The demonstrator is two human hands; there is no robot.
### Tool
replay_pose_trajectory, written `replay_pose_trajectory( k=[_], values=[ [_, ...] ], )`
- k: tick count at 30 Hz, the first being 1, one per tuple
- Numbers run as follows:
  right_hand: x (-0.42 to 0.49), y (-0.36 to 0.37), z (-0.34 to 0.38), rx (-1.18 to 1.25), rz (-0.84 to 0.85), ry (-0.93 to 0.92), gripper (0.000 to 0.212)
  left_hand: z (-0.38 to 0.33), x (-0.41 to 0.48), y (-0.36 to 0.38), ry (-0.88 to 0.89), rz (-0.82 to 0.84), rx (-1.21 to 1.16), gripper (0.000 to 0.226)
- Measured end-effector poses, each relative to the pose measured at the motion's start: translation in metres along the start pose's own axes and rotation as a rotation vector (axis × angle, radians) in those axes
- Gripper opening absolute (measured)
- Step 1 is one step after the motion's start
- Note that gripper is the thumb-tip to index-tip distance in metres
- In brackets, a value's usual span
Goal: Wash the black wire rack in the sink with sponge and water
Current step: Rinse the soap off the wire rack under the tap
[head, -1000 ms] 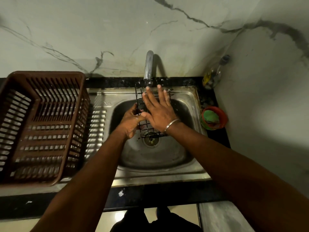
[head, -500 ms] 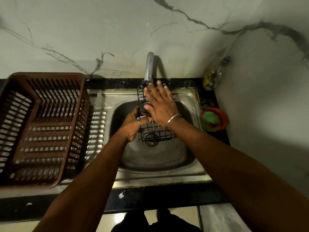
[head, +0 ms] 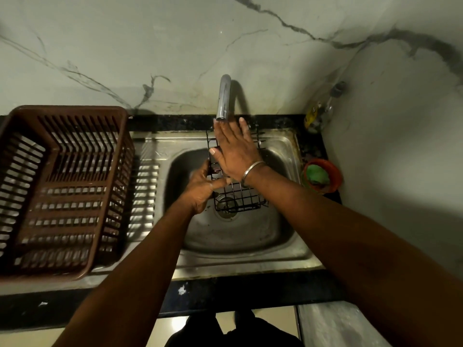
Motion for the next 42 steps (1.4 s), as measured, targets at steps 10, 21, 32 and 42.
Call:
replay_pose_trajectory(
  k=[10, 21, 32, 42],
  values=[
    [-0.011, 0.011, 0.017, -0.066, 0.009, -0.345, 0.067, -0.011, -0.002, -0.009, 0.048, -0.017, 0.046, 0.081],
    [0.000, -0.001, -0.001, 0.036, -0.010, -0.036, 0.077, -0.016, 0.001, -0.010, 0.030, -0.019, -0.012, 0.059],
    [-0.003, 0.005, 0.002, 0.032, 0.009, -0.009, 0.074, -0.003, -0.005, -0.018, 0.007, -0.062, -0.195, 0.092],
    [-0.009, 0.010, 0.019, 0.000, 0.046, -0.159, 0.075, 0.012, -0.013, -0.025, -0.003, -0.096, -0.272, 0.122]
  ],
)
Point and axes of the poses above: each hand's wrist, its own x-axis towards the middle knuckle, its own y-axis out of the palm, z = x × y, the point moved 8 cm from there along x, towards the middle knuckle
